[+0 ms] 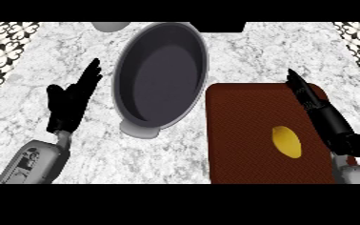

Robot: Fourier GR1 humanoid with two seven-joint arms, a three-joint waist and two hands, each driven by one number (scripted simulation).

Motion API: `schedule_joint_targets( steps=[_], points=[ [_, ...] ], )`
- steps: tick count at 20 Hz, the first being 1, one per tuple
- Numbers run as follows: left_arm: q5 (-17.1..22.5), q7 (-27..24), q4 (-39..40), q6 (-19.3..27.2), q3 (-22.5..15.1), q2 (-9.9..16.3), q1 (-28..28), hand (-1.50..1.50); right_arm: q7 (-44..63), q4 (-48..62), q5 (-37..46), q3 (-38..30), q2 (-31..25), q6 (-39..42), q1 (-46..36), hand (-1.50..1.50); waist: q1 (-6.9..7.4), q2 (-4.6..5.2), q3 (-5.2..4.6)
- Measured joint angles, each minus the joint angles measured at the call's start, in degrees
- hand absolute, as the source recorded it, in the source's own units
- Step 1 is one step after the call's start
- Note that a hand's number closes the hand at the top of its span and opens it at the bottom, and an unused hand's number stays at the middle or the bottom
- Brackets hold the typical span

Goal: Pick the lemon from the tray and place it in the pot

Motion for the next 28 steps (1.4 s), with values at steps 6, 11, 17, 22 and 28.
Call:
schedule_joint_targets(
  steps=[6, 11, 17, 22, 28],
  points=[
    [-3.3, -1.7, -0.3, 2.8, 3.7, 4.3, 5.1, 0.0, -5.7, 9.0, -8.6, -9.4, -2.3, 5.8, 6.1, 1.5, -0.34, -0.09, -0.34],
    [-3.4, -2.5, 0.4, 3.7, 5.2, 5.4, 9.1, 0.0, -20.0, 10.7, 1.0, -16.7, -4.6, -7.3, 9.6, -1.5, -1.47, -0.43, -0.4],
    [-3.3, -2.7, -2.5, 2.6, 7.4, 6.9, 12.8, 0.0, -42.5, 18.3, 1.6, -21.1, -0.5, -7.9, 14.5, -1.5, -0.92, -0.22, -0.45],
    [-5.3, -2.2, -5.0, 3.3, 7.6, 5.5, 15.1, 0.0, -41.4, 17.0, 4.8, -20.8, -4.3, -5.4, 16.3, -1.5, -0.76, -0.14, -0.57],
    [-5.3, -2.7, -5.2, 1.9, 8.9, 5.4, 15.8, 0.0, -27.5, 5.4, 10.1, -16.3, -8.9, -3.9, 17.2, -1.5, -0.72, -0.12, -0.71]
  ],
)
